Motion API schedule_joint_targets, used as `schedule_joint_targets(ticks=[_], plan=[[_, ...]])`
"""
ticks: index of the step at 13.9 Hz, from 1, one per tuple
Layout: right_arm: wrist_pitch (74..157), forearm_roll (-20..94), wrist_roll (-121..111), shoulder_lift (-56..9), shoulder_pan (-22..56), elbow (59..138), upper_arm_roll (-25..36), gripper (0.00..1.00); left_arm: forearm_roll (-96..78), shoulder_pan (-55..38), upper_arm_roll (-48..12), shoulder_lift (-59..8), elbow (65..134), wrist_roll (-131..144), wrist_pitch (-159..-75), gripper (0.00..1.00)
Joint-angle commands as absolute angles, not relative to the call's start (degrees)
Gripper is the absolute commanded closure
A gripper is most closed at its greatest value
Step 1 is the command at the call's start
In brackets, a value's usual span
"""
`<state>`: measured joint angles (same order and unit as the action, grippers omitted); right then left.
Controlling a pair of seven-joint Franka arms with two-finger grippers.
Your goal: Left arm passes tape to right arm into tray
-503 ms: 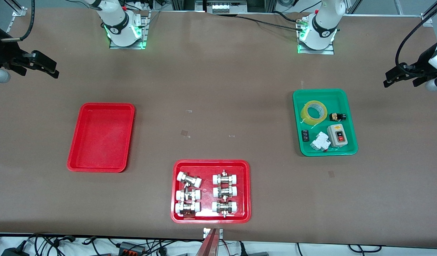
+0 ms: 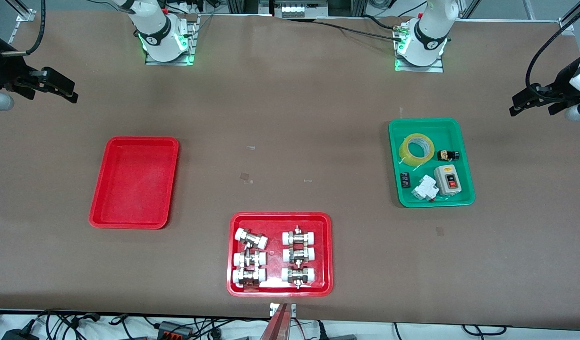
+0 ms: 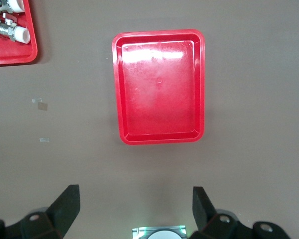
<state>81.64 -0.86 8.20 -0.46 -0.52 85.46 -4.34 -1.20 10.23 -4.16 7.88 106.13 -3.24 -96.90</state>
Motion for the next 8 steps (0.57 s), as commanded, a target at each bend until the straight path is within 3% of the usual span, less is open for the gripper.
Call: schedule_joint_targets(ticks=[1, 5, 8], plan=[[81.38, -3.77, 9.14, -0.62, -0.09, 85.69, -4.74, 0.0, -4.81, 10.89, -3.87, 7.92, 106.35, -3.6, -96.94, 0.0], [82.0, -3.52, 9.14, 0.18, 0.18, 87.45, -5.01, 0.0, -6.24, 12.66, -3.96, 6.6, 107.31, -3.87, -97.64, 0.0], [81.83, -3.25, 8.62, -0.09, 0.09, 87.63, -5.01, 0.0, -5.98, 12.74, -4.22, 6.33, 114.22, -3.87, -105.25, 0.0]])
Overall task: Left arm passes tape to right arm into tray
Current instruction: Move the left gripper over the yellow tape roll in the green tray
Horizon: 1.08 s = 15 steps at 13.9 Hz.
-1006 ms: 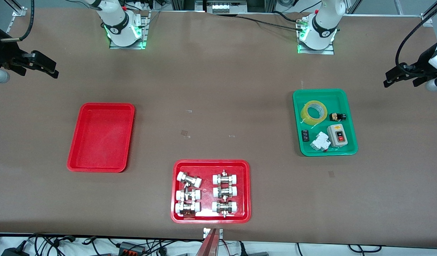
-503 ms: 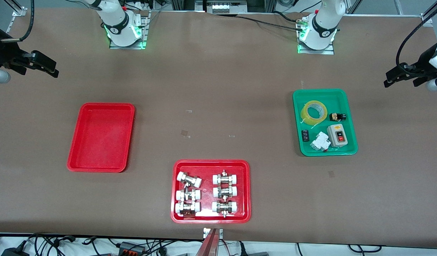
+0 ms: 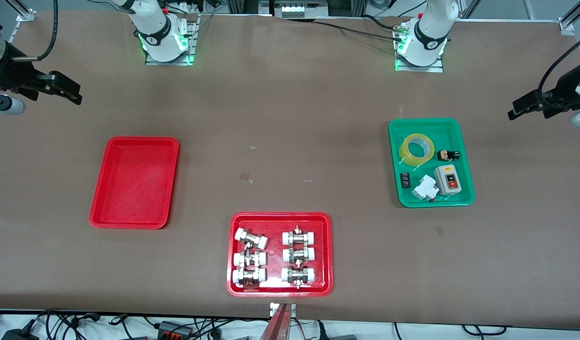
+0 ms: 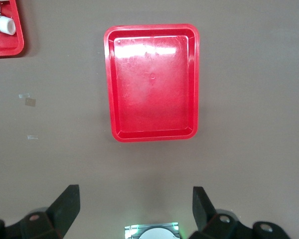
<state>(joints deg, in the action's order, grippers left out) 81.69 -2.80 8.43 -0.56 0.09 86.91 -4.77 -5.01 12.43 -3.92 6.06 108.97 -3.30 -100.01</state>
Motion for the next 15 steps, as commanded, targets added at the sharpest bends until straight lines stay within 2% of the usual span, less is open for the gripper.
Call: schedule_joint_targets(ticks=[1, 3, 4, 12, 15], plan=[[81.65, -3.25, 8.61, -0.09, 0.09, 87.63, -5.01, 0.0, -5.89, 12.74, -4.22, 6.33, 118.96, -3.87, -110.6, 0.0], [81.56, -3.25, 8.53, -0.09, -0.09, 87.54, -4.92, 0.0, -5.63, 12.74, -4.74, 6.33, 130.2, -3.95, -124.3, 0.0], [81.56, -3.25, 8.53, -0.09, -0.09, 87.45, -4.83, 0.0, -5.63, 12.66, -4.75, 6.24, 133.56, -4.04, -128.19, 0.0], [81.21, -3.16, 8.53, 0.18, -0.18, 87.54, -4.57, 0.0, -5.36, 10.73, -5.71, -5.79, 132.8, -12.66, -133.59, 0.0], [81.04, -3.16, 8.88, 0.18, -0.09, 87.63, -4.57, 0.0, -5.45, 10.55, -5.89, -6.5, 133.59, -12.48, -135.96, 0.0]])
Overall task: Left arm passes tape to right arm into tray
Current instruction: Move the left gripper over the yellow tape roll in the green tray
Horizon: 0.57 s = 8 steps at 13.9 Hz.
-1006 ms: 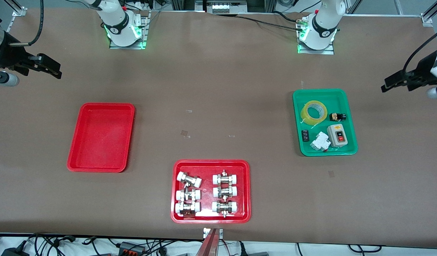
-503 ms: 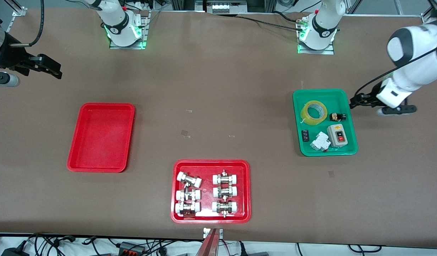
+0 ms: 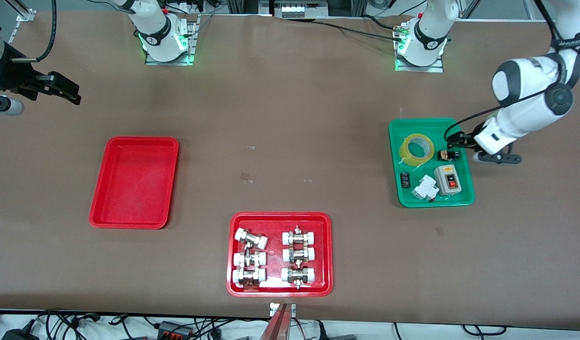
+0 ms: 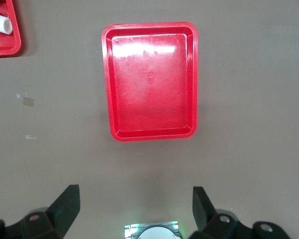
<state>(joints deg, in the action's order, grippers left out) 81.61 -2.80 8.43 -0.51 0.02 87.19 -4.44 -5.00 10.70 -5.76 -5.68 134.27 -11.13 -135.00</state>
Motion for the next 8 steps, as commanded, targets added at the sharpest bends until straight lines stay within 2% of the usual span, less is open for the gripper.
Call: schedule_joint_targets(ticks=[1, 4, 8], plan=[[80.95, -3.08, 8.88, 0.18, -0.09, 87.54, -4.66, 0.0, -5.45, 10.37, -6.24, -7.46, 134.12, -12.48, -137.62, 0.0], [80.86, -3.08, 8.88, 0.09, -0.09, 87.54, -4.66, 0.0, -5.45, 10.37, -7.91, -11.42, 135.44, -12.3, -142.55, 0.0], [80.86, -3.08, 8.88, 0.09, -0.09, 87.45, -4.75, 0.0, -5.54, 9.67, -9.14, -12.21, 136.14, -11.08, -142.82, 0.0]])
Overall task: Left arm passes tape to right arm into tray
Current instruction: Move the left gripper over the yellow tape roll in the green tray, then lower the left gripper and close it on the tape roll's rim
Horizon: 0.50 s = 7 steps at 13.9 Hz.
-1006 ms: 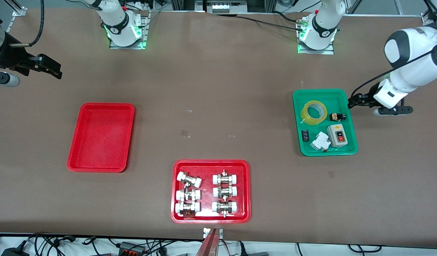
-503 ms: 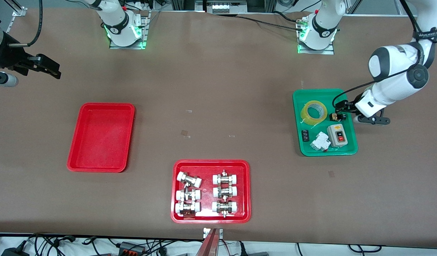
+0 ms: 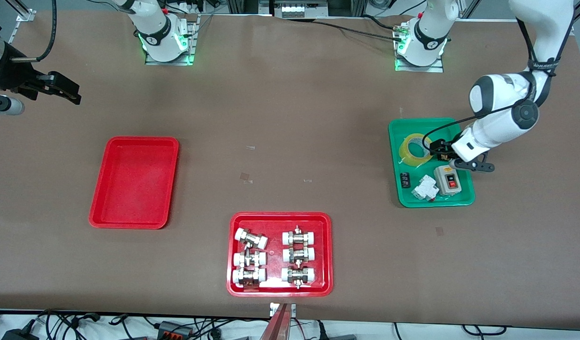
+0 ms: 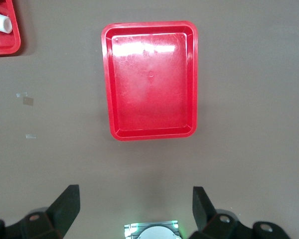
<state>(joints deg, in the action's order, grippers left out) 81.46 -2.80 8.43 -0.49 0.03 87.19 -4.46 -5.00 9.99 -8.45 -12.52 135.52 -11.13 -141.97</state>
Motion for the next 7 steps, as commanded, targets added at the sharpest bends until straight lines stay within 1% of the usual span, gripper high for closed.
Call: schedule_joint_targets(ticks=[1, 3, 7], plan=[[80.77, -3.08, 8.88, 0.17, -0.09, 87.54, -4.75, 0.0, -5.54, 9.58, -9.31, -12.22, 136.84, -9.86, -142.82, 0.0], [80.6, -3.08, 8.88, 0.18, -0.09, 87.54, -4.75, 0.0, -5.54, 9.67, -10.28, -12.04, 137.9, -8.88, -142.91, 0.0], [80.6, -3.08, 8.96, 0.18, -0.09, 87.54, -4.75, 0.0, -5.54, 9.76, -10.2, -12.65, 138.16, -8.7, -142.74, 0.0]])
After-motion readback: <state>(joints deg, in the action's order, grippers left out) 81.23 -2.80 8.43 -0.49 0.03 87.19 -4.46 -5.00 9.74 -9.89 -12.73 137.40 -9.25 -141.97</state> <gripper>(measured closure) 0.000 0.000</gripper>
